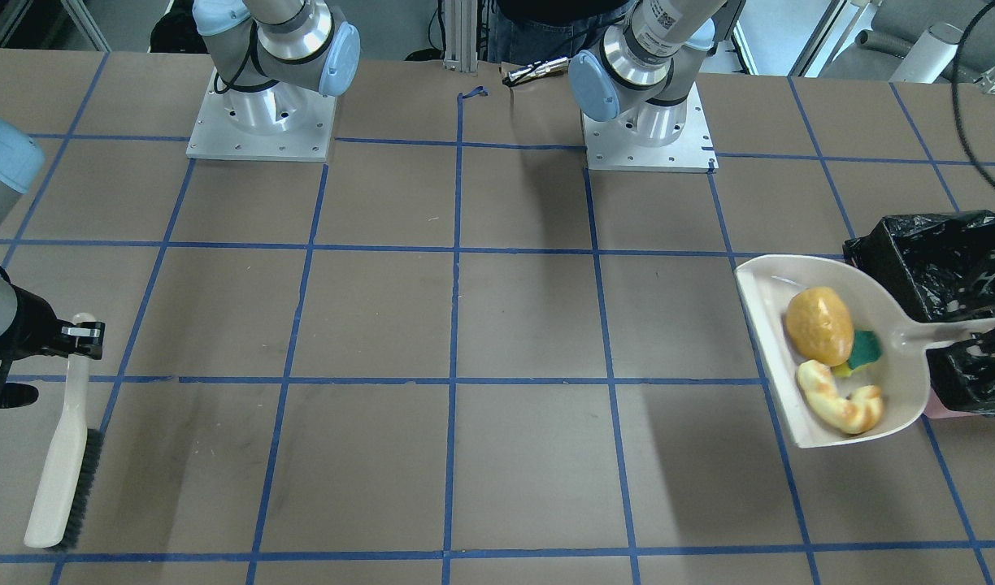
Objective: Sweep and dump trash into bin
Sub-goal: 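Carry the loaded dustpan to the black bin with the left gripper while the right withdraws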
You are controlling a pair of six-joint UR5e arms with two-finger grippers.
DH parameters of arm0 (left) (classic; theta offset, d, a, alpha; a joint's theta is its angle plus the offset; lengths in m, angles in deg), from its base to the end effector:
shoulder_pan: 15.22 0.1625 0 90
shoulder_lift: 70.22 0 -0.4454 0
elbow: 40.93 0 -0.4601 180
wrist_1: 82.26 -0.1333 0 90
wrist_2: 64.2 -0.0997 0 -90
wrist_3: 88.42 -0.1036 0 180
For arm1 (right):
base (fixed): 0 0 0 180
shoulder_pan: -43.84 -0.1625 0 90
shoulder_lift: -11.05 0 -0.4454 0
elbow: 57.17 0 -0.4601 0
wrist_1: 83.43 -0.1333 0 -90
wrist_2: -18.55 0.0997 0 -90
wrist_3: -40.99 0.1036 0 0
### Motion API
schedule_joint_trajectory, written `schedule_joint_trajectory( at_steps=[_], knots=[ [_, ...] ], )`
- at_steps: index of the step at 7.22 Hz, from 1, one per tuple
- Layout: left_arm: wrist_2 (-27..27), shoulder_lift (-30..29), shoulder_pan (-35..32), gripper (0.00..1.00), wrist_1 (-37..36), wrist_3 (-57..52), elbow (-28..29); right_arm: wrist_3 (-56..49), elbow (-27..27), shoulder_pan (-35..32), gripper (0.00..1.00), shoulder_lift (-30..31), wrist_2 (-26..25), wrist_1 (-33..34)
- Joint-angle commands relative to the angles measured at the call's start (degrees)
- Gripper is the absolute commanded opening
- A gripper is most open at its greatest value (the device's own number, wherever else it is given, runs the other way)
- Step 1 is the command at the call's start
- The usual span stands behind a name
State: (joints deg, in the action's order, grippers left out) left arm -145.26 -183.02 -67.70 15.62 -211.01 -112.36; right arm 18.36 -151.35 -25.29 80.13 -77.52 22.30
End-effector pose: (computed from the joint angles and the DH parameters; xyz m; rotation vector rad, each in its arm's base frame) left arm 0.3124 -0.6521 0.4182 -1.9442 -2.1547 0.1703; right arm -0.1198 -0.6577 0.2655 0.0609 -3.0893 -0.2959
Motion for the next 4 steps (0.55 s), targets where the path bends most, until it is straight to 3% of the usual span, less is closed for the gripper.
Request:
schedule_joint_trajectory(
  at_steps=[1, 2, 4],
  knots=[
    [-2.5, -1.4, 8.7, 0.0, 6.0, -7.5, 7.6, -2.5, -2.7, 1.5, 0.0, 0.0, -0.1, 2.9],
    [-6.7, -1.8, 11.2, 0.0, 6.1, -11.8, 10.8, -2.7, -3.5, 1.5, 0.0, 0.0, 0.0, 2.9],
    [-6.9, -3.6, 18.3, 0.0, 5.9, -18.6, 13.9, -2.8, -4.7, 1.5, 0.0, 0.1, 0.2, 3.1]
  ],
)
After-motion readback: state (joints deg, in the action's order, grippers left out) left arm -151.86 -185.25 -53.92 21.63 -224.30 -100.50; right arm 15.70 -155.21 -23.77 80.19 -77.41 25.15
